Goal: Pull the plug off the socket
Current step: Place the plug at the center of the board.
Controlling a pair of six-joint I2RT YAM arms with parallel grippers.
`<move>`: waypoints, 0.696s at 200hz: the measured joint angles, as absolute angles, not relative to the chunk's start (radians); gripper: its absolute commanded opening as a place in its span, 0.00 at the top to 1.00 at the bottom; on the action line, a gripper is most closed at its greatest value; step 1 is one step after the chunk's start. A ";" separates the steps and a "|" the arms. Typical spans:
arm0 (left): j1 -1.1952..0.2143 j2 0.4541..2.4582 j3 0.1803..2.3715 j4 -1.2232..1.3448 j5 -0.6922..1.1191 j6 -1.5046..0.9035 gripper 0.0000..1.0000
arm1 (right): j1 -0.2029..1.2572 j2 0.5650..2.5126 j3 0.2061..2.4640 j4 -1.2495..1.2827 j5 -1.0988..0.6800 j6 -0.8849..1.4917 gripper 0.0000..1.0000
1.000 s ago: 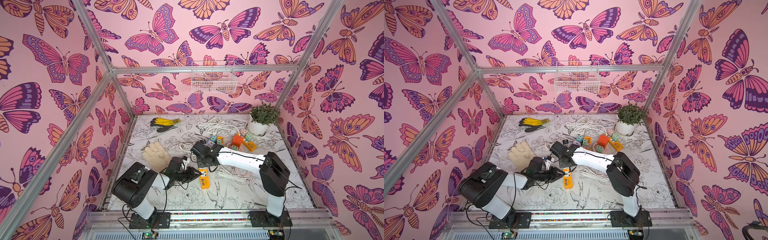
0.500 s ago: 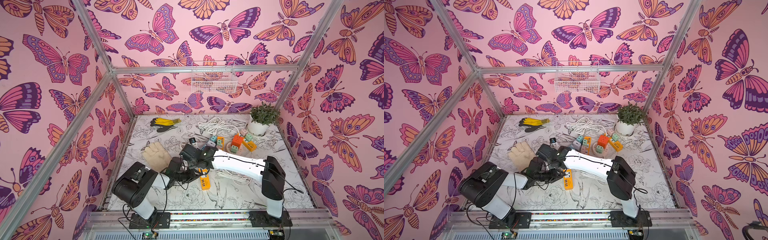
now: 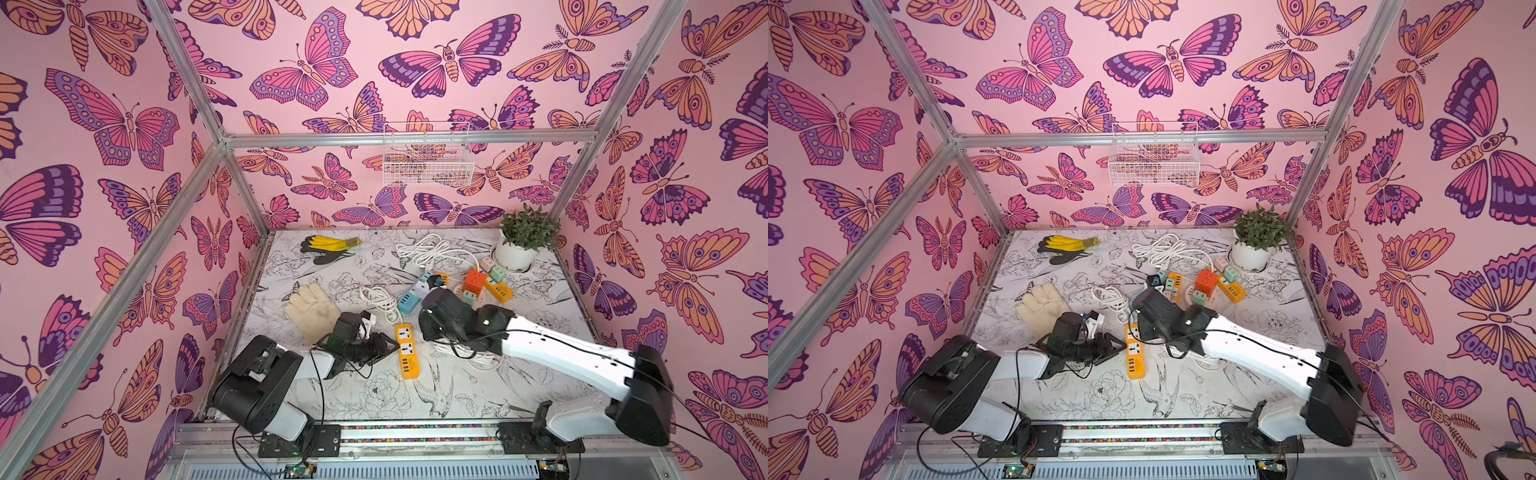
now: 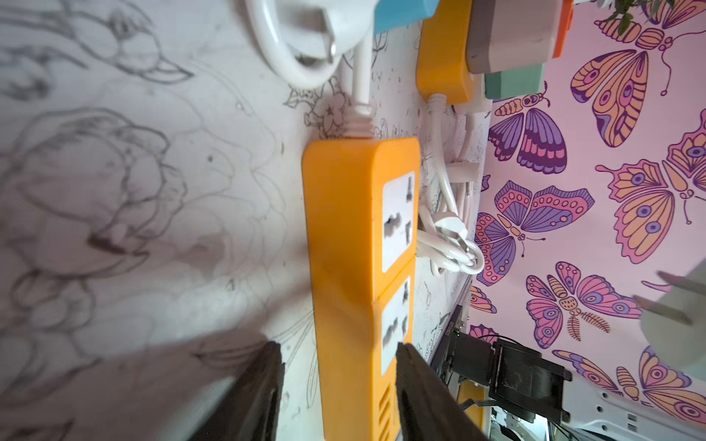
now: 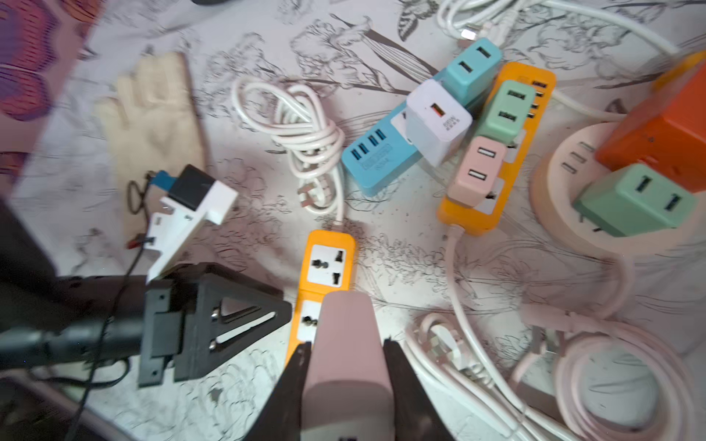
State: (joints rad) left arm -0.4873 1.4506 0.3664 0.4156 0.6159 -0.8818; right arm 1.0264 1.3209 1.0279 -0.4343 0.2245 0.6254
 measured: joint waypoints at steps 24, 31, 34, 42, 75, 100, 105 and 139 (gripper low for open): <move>-0.489 1.241 0.390 0.247 0.577 -0.807 0.44 | 0.959 1.179 0.818 -0.225 0.084 0.620 0.71; -0.490 1.161 0.403 0.201 0.553 -0.779 0.44 | 0.933 1.153 0.770 -0.174 0.039 0.622 0.71; -0.490 1.129 0.408 0.183 0.542 -0.767 0.44 | 0.919 1.143 0.748 -0.150 0.017 0.625 0.71; -0.491 1.040 0.421 0.144 0.513 -0.737 0.39 | 0.891 1.124 0.708 -0.102 -0.032 0.632 0.71; -0.487 0.664 0.436 0.010 0.349 -0.625 0.00 | 0.838 1.107 0.622 0.078 -0.207 0.681 0.71; -0.454 0.473 0.453 -0.077 0.248 -0.609 0.00 | 0.852 1.192 0.620 0.236 -0.300 0.736 0.70; -0.448 0.458 0.462 -0.089 0.236 -0.610 0.00 | 0.859 1.219 0.621 0.270 -0.307 0.749 0.70; -0.437 0.453 0.512 -0.144 0.214 -0.619 0.01 | 0.953 1.489 0.696 0.396 -0.315 0.840 0.69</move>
State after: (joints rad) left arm -0.4366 0.4534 0.5121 -0.1444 0.2142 -0.6186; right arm 0.9535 1.4891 0.6960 0.3962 -0.3153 0.8398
